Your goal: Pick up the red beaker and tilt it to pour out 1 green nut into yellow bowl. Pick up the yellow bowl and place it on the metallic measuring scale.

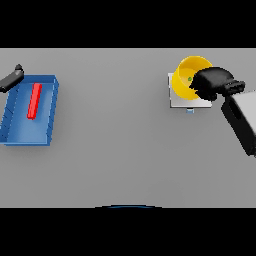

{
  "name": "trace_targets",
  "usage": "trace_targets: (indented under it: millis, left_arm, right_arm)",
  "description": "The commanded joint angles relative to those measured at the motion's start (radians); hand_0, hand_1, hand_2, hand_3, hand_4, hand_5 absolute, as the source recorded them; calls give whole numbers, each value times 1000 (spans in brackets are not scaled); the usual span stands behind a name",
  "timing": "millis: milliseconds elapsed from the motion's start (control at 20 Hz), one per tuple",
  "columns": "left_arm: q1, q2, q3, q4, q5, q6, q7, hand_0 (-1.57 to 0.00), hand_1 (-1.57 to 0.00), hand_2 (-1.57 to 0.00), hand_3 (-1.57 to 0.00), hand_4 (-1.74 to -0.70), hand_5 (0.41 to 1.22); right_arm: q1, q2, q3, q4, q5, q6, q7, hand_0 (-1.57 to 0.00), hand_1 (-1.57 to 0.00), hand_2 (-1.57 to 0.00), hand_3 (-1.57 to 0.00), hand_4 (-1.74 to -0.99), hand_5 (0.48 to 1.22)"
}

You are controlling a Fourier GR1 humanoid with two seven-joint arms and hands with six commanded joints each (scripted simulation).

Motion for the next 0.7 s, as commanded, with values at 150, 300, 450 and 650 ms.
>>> trace_targets:
  millis: [150,300,450,650]
  left_arm:
    - [-34,-6,-1,35,-10,-14,22,1,1,1,1,-845,785]
    - [-18,2,3,32,-5,-19,2,1,1,1,1,-839,772]
    - [-18,0,3,41,-4,-24,-3,1,1,1,1,-843,773]
    - [-28,-22,3,57,-4,-21,-16,1,1,1,1,-849,767]
  right_arm:
    - [-16,13,9,70,12,-26,-31,-1404,-1221,-1336,-1558,-1730,1221]
    - [-27,26,5,98,5,-37,-39,-1405,-1219,-1360,-1564,-1730,1221]
    - [-25,21,-5,96,-11,-8,-34,-1410,-1150,-1182,-1387,-1644,1221]
    - [-35,29,-20,115,-31,28,-4,-947,-687,-672,-879,-1564,991]
